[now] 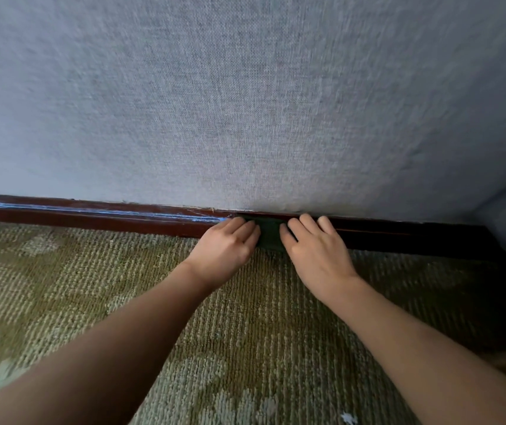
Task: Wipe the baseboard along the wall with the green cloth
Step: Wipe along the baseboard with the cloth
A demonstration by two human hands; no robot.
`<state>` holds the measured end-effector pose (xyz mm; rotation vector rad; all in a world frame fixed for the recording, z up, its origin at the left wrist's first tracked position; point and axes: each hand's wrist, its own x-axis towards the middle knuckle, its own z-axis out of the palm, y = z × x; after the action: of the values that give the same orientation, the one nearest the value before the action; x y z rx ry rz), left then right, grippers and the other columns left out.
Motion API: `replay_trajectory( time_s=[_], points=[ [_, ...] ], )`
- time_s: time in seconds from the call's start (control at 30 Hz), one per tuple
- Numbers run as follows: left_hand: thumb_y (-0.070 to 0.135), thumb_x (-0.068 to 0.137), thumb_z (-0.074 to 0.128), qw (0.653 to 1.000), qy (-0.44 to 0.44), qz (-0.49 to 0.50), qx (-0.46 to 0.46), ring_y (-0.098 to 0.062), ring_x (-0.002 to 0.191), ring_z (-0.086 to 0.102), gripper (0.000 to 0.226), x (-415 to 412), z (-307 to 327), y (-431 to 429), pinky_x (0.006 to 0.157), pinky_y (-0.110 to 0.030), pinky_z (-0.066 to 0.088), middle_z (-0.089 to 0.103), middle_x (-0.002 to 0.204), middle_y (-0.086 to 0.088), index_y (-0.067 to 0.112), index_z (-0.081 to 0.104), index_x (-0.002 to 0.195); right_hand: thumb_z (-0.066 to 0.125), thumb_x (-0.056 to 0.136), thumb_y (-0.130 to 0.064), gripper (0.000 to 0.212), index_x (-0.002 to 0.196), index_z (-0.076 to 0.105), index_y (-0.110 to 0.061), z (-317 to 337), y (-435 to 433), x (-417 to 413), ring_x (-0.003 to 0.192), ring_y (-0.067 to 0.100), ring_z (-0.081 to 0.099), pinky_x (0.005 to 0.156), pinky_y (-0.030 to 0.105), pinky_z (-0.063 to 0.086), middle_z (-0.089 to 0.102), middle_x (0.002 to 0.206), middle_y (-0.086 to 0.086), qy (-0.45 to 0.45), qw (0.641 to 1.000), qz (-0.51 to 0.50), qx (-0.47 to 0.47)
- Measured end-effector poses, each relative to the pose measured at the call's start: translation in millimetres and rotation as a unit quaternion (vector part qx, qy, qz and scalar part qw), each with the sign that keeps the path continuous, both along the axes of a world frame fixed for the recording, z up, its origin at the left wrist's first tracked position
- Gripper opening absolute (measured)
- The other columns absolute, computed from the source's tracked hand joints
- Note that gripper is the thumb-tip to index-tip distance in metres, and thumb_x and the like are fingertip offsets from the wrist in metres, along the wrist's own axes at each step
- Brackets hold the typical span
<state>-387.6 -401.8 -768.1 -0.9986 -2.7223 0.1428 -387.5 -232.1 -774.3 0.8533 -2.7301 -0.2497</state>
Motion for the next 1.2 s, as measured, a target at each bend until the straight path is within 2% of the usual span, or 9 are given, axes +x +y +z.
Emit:
replay_trajectory(
  time_s=[0.2,0.3,0.4,0.57,0.77,0.87,0.97,1.1,1.2],
  points=[
    [0.005,0.072,0.041,1.0,-0.003,0.015,-0.013,-0.026,0.062,0.066,0.033,1,2,-12,0.052,-0.028,0.055,0.07,0.073,-0.015,-0.005,0.072,0.079,0.049,0.073,-0.013,0.029,0.088,0.074,-0.01,4,-17,-1,0.076,0.017,0.062,0.066,0.025,0.047,0.065,0.079,-0.001,-0.004,1.0,-0.002,-0.008],
    [0.0,0.06,0.069,0.999,-0.01,0.033,-0.002,-0.026,0.061,0.067,0.019,6,5,-17,0.05,-0.028,0.056,0.07,0.074,-0.016,-0.006,0.072,0.078,0.032,0.076,-0.009,0.044,0.089,0.074,-0.012,6,-25,1,0.078,0.015,0.061,0.068,0.025,0.047,0.065,0.081,-0.003,-0.018,1.0,0.004,0.003],
    [-0.005,0.038,0.085,0.996,-0.038,0.075,0.019,-0.027,0.06,0.066,0.039,6,5,-13,0.048,-0.027,0.055,0.07,0.071,-0.014,-0.004,0.072,0.075,0.03,0.079,-0.008,0.047,0.103,0.069,-0.011,9,-23,2,0.089,0.015,0.058,0.076,0.027,0.045,0.063,0.092,-0.004,-0.021,1.0,0.005,0.013],
    [0.006,0.035,0.087,0.996,-0.065,0.067,0.003,-0.018,0.051,0.061,0.03,20,-2,1,0.046,-0.02,0.05,0.065,0.056,-0.002,0.008,0.071,0.061,0.037,0.092,-0.005,0.039,0.131,0.042,-0.002,-1,-14,19,0.111,0.028,0.038,0.091,0.037,0.031,0.045,0.119,0.01,-0.13,0.991,-0.013,0.041],
    [0.001,0.048,0.082,0.998,-0.027,0.054,0.018,-0.024,0.061,0.066,0.027,24,6,-9,0.055,-0.027,0.055,0.069,0.069,-0.011,0.0,0.072,0.074,0.069,0.059,-0.012,0.033,0.092,0.073,-0.008,9,-10,26,0.075,0.02,0.06,0.064,0.028,0.047,0.064,0.079,0.002,-0.053,0.999,-0.002,0.004],
    [0.0,0.061,0.066,0.997,-0.017,0.06,0.034,-0.026,0.063,0.066,0.01,18,15,-8,0.054,-0.029,0.055,0.068,0.067,-0.012,-0.001,0.071,0.07,0.061,0.066,-0.013,0.03,0.093,0.073,-0.01,15,-13,17,0.079,0.019,0.06,0.067,0.029,0.047,0.063,0.081,0.0,0.005,1.0,0.013,0.014],
    [0.006,0.071,0.04,0.997,-0.006,0.062,0.049,-0.027,0.065,0.065,0.032,13,19,-9,0.053,-0.03,0.055,0.067,0.067,-0.013,-0.003,0.07,0.067,0.063,0.068,-0.013,0.031,0.097,0.071,-0.009,15,-12,10,0.081,0.02,0.059,0.069,0.031,0.046,0.063,0.084,0.002,0.039,0.999,0.015,0.022],
    [0.005,0.072,0.037,0.997,-0.007,0.064,0.044,-0.028,0.065,0.065,0.034,8,10,-9,0.053,-0.031,0.055,0.066,0.069,-0.014,-0.005,0.07,0.069,0.05,0.076,-0.014,0.035,0.107,0.067,-0.012,10,-14,3,0.09,0.019,0.057,0.074,0.03,0.045,0.062,0.093,0.0,0.037,0.998,0.024,0.046],
    [0.003,0.071,0.038,0.996,-0.014,0.066,0.062,-0.027,0.062,0.064,0.033,6,0,-10,0.052,-0.029,0.055,0.066,0.069,-0.014,-0.005,0.07,0.071,0.064,0.072,-0.018,0.034,0.105,0.069,-0.011,1,-13,0,0.088,0.018,0.059,0.073,0.029,0.046,0.063,0.091,-0.001,0.023,0.999,0.015,0.039]
  ],
)
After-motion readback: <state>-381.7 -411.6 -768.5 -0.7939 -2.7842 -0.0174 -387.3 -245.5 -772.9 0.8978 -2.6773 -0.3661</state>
